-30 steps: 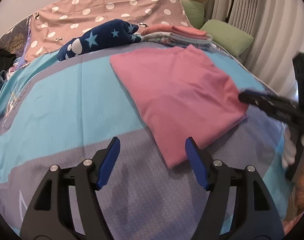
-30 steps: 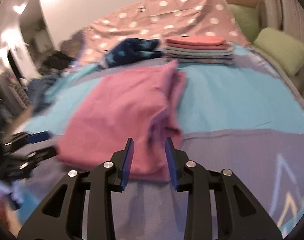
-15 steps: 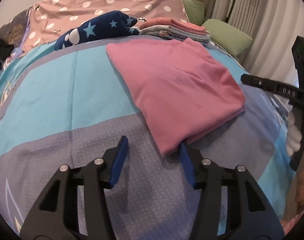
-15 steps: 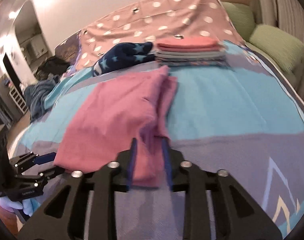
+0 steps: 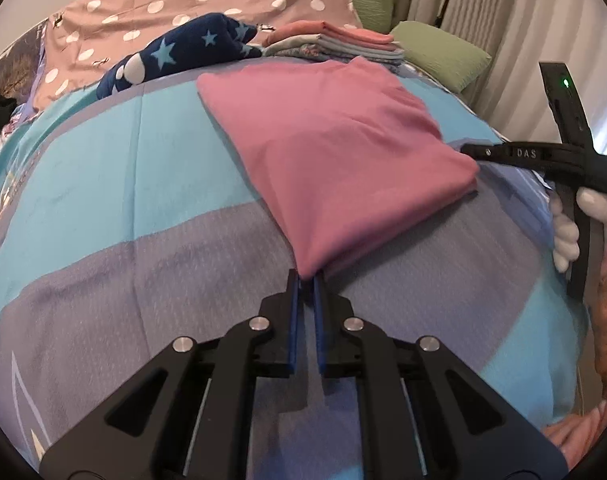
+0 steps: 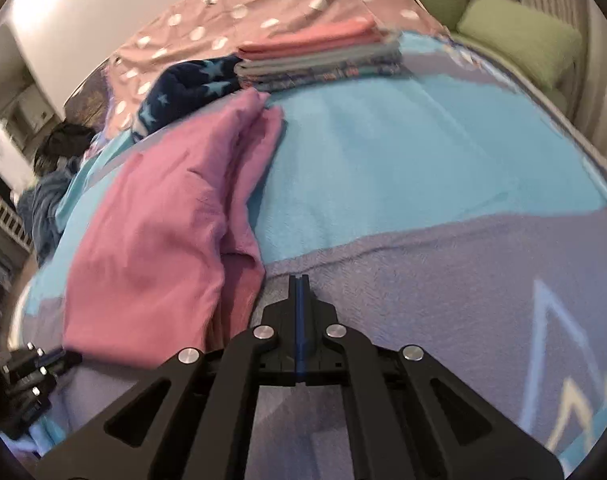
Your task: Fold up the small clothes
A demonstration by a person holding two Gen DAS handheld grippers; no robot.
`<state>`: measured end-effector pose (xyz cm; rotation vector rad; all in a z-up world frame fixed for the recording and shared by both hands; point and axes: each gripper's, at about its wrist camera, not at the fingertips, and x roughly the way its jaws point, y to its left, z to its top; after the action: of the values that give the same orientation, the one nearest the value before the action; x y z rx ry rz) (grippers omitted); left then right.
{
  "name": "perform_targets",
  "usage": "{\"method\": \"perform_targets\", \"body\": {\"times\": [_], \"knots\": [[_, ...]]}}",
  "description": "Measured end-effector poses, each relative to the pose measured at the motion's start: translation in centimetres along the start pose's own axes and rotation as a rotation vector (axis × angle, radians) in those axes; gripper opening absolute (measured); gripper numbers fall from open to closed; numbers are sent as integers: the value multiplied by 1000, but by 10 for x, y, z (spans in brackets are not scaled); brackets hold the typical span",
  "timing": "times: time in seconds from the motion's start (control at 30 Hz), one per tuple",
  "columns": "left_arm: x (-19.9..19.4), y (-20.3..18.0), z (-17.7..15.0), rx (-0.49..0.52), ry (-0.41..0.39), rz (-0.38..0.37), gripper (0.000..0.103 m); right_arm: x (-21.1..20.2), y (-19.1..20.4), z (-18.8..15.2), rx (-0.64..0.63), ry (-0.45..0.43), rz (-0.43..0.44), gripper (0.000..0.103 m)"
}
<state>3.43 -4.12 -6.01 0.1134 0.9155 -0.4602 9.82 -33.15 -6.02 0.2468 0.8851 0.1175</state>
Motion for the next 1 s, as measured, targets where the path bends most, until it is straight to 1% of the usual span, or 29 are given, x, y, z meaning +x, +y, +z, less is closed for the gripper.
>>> {"method": "perform_targets", "body": {"times": [0.03,0.1,0.17,0.23,0.27,0.3,0.33,0.37,0.4,0.43,0.47,0.5,0.57,0.63,0.67,0.7,0.77,0.83,0.9,0.93,1.0], "knots": [[-6,-1,0,0,-7,-20,7,-6,5,3,-21,-13,29,2],[-23,-2,6,-8,-49,-61,8,-13,19,12,-71,-39,64,2],[-32,-3,18,-5,-95,-83,8,-13,36,24,-120,-58,112,2],[-35,-6,36,15,-145,-84,8,-9,49,32,-143,-61,163,2],[-32,-8,43,26,-158,-87,13,-3,55,37,-155,-55,193,3],[-25,-9,50,33,-161,-98,21,7,59,40,-157,-36,204,5],[-9,-8,57,28,-143,-90,27,21,58,41,-147,0,171,6],[2,-7,59,22,-120,-66,33,37,52,39,-134,38,98,6],[25,-3,58,4,-63,-35,33,48,47,38,-120,63,60,2],[37,1,55,-13,-29,-38,33,56,36,34,-90,68,88,1],[47,4,50,-37,-12,-50,33,54,29,32,-66,51,126,1],[45,5,48,-41,-31,-60,33,50,25,32,-56,58,139,1],[37,7,51,-48,-38,-92,33,42,27,33,-76,55,131,2],[30,7,57,-48,-46,-118,35,34,31,44,-91,38,146,6],[26,7,62,-41,-60,-123,37,33,31,49,-90,22,155,10],[23,7,66,-37,-75,-128,41,30,30,58,-86,-3,163,18],[18,9,80,-35,-111,-143,46,33,26,75,-69,-19,160,24],[20,13,93,-30,-123,-112,46,51,14,98,-23,12,167,28],[27,20,103,-37,-121,-82,46,72,4,113,28,65,167,40],[31,26,109,-50,-118,-72,46,80,1,118,47,85,159,41],[40,36,116,-79,-116,-57,52,92,-2,127,65,94,175,41]]}}
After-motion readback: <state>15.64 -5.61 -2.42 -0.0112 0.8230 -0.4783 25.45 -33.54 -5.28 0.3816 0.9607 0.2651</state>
